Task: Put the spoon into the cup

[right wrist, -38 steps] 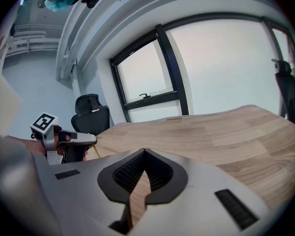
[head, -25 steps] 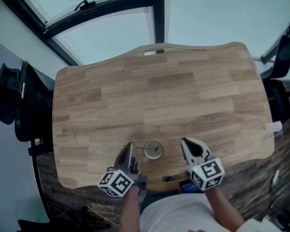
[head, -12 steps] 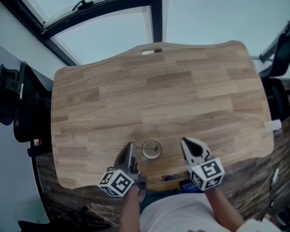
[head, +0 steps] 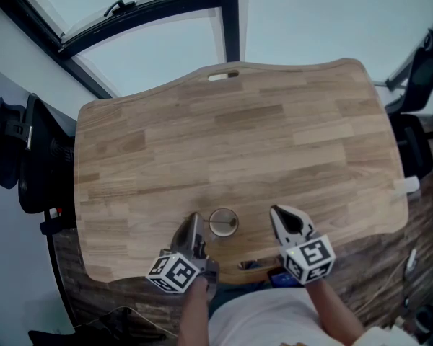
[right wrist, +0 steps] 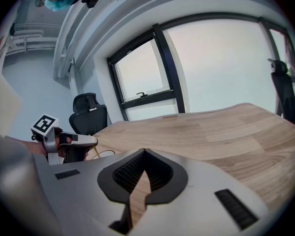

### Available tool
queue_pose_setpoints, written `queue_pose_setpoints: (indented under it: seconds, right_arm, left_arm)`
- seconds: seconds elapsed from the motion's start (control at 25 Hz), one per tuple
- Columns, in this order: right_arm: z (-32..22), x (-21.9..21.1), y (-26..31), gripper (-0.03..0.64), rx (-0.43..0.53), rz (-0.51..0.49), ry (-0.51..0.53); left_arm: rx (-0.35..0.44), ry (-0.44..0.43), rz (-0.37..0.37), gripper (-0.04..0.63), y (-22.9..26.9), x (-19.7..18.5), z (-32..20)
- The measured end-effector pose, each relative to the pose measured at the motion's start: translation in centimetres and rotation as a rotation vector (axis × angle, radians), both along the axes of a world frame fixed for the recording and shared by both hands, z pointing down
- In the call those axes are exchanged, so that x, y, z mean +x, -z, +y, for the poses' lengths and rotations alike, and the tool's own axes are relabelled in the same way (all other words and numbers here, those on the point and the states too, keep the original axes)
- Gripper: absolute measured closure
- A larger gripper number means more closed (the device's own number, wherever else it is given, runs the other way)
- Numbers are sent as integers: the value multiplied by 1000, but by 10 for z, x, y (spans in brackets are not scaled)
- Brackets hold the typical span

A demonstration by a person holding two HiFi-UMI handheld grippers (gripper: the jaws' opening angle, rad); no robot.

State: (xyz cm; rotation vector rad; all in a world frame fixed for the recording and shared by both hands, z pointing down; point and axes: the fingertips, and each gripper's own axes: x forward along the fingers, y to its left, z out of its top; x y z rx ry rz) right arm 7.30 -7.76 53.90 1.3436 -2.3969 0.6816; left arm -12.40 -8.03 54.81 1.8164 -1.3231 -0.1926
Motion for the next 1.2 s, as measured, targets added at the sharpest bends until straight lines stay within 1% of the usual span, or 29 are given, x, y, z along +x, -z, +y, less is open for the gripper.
queue_pose_setpoints:
  seconds: [0.24, 0.6, 1.0, 1.2]
  right_arm:
    - [0, 1, 1, 620, 2, 3, 0]
    - [1, 0, 1, 620, 5, 4, 0]
    - [2, -1, 4, 620, 11, -3, -2]
    - [2, -2, 6, 620, 13, -2, -4]
  left_arm:
    - [7, -2, -1, 592, 0, 1, 0]
    - [11, -20, -49, 592, -1, 3, 0]
    - [12, -30, -54, 592, -1, 4, -1]
    - [15, -27, -83, 590, -1, 4, -1]
